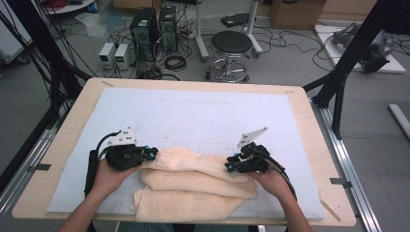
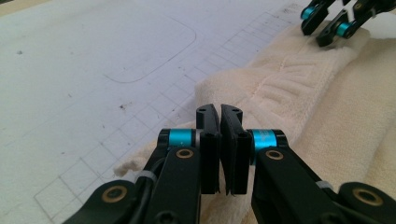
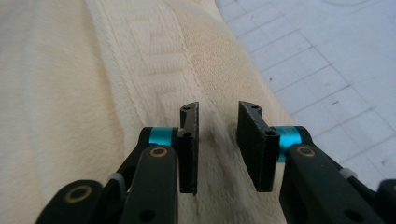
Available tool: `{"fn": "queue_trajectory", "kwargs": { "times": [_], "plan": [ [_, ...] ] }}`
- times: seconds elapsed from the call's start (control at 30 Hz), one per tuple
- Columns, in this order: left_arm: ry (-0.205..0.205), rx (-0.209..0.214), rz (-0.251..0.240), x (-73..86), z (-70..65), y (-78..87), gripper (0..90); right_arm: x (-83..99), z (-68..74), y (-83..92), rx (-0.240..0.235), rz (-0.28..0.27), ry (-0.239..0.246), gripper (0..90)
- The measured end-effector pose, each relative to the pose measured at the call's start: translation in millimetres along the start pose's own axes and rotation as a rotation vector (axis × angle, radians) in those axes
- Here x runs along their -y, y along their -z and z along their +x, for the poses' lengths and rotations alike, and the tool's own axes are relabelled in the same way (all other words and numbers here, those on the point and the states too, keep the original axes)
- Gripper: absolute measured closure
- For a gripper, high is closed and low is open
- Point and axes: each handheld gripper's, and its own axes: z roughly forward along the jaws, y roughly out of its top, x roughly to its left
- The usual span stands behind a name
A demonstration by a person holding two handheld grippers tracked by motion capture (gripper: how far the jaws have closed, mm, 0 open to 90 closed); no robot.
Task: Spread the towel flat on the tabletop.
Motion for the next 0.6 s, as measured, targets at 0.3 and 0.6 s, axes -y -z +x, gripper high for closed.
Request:
{"fn": "queue_trajectory", "kwargs": {
  "times": [0.3, 0.6],
  "plan": [
    [-0.006, 0.000, -0.005, -0.5, 0.9, 3.0, 85.9, -11.7, 3.0, 1.2, 0.017, 0.003, 0.041, 85.7],
    [-0.004, -0.010, -0.051, -8.9, 1.6, 12.8, 85.9, -25.2, 8.8, 40.8, 0.066, -0.139, 0.062, 85.7]
  ]
}}
